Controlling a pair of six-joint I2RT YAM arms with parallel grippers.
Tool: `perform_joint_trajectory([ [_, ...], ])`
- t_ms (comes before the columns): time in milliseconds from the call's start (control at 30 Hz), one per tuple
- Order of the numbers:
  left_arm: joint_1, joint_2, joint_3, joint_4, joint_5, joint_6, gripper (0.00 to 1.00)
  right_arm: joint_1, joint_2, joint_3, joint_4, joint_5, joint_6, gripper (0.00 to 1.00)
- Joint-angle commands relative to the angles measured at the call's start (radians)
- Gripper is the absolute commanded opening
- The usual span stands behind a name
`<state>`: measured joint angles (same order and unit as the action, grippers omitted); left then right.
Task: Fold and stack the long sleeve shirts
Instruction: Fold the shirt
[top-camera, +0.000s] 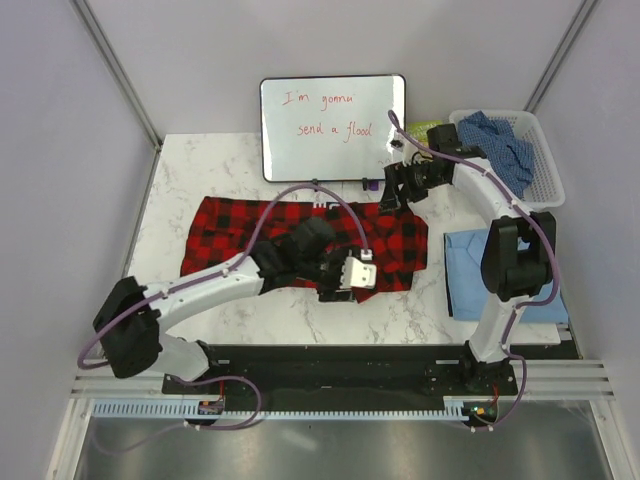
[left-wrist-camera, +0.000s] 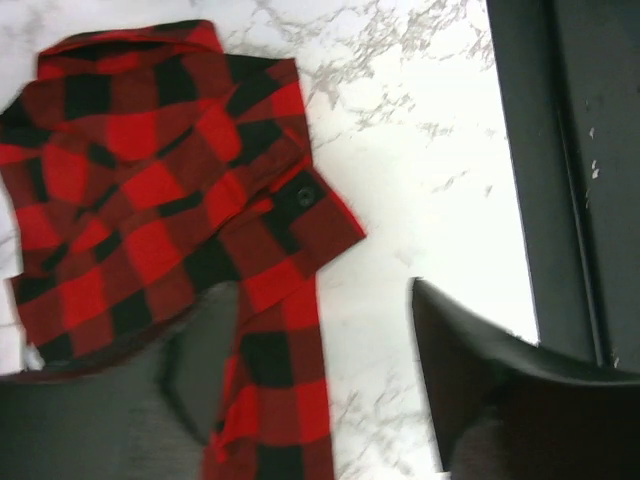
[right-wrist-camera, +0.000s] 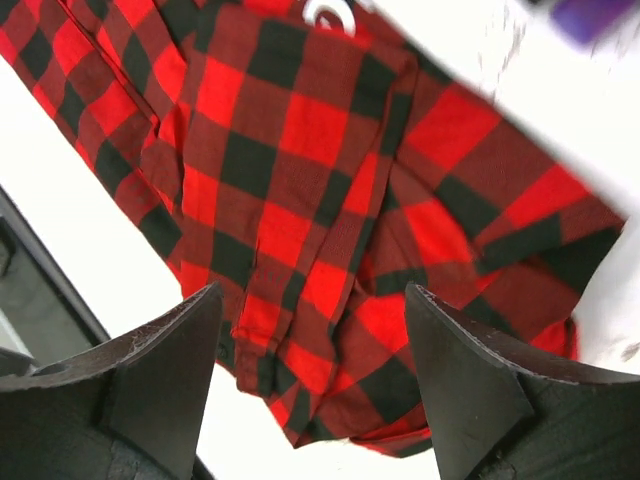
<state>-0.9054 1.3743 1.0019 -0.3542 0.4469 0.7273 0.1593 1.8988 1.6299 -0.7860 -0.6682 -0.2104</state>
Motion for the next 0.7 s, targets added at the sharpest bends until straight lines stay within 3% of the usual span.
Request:
perform_joint_trajectory([
  [0,-0.113,0.106,0.027,0.185,-0.172,-0.182,0.67,-0.053,-0.049,-0.047,0.054,-0.077,0.06,0.81],
  [33,-0.13,0.129,0.02,0.245,-0.192,-0.199,0.65,-0.058,-0.05,-0.053,0.056,-0.085,0.063,0.81],
  [67,-0.147,0.175,0.018,0.259,-0.235,-0.216,0.55,-0.061,-0.053,-0.057,0.06,-0.085,0.066,0.81],
  [167,-0.199,0.239,-0.009,0.349,-0.302,-0.264,0.46,-0.079,-0.063,-0.077,0.067,-0.083,0.065,0.82],
  [367,-0.244,0.376,-0.022,0.483,-0.442,-0.272,0.43,-0.125,-0.061,-0.087,0.064,-0.093,0.054,0.83],
  [633,-0.242,0.471,-0.029,0.512,-0.522,-0.212,0.42,-0.149,-0.06,-0.1,0.064,-0.11,0.042,0.85],
  [667,-0.244,0.476,-0.032,0.511,-0.528,-0.209,0.38,-0.15,-0.058,-0.099,0.062,-0.11,0.042,0.85],
])
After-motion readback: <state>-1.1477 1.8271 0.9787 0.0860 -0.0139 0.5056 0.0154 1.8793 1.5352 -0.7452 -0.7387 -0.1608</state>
